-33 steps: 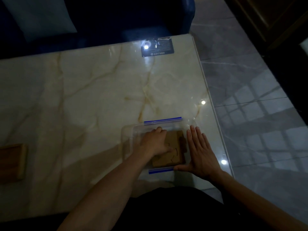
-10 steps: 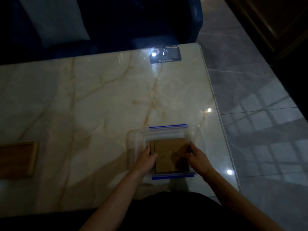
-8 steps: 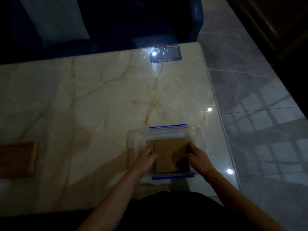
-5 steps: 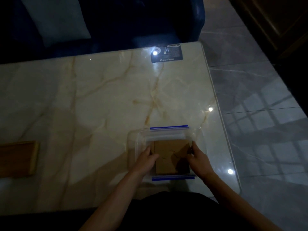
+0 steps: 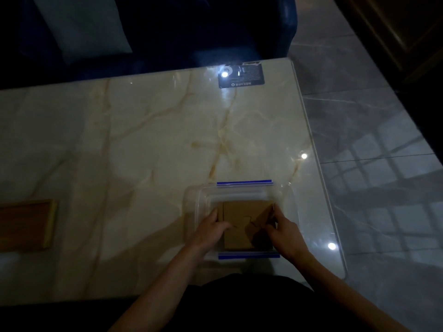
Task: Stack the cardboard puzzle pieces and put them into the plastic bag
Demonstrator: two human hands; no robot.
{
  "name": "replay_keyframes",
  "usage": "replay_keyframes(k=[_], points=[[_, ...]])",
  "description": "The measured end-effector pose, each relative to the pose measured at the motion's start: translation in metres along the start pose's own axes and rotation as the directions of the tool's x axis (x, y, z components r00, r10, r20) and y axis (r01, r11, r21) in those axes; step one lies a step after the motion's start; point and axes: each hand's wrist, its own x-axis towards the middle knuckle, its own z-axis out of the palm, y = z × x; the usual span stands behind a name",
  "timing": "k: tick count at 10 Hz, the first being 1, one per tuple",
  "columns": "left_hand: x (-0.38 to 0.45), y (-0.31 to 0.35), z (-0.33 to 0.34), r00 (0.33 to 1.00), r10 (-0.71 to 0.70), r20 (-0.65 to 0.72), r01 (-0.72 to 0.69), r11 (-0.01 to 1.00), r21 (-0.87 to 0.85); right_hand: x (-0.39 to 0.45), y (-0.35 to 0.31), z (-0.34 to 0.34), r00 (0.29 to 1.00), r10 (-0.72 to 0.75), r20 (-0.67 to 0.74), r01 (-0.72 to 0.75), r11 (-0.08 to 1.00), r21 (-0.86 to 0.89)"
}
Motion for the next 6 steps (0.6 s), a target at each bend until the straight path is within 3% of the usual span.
replay_keyframes(k=[3, 5, 6], points=[[-0.005, 0.004, 0.003, 0.999, 0.020, -0.025, -0.019, 0.999, 0.047, -0.006, -0.010, -0.005, 1.000, 0.016, 0.024, -0.015, 0.999, -0.052], [-0.010, 0.007, 0.003, 0.998, 0.043, -0.039, -0.039, 0.993, 0.109, -0.010, -0.014, -0.005, 1.000, -0.014, -0.021, 0.014, 1.000, 0.016], [-0.016, 0.008, 0.002, 0.993, 0.102, -0.065, -0.095, 0.990, 0.106, -0.013, -0.016, -0.006, 0.984, -0.100, -0.147, 0.106, 0.994, 0.036]])
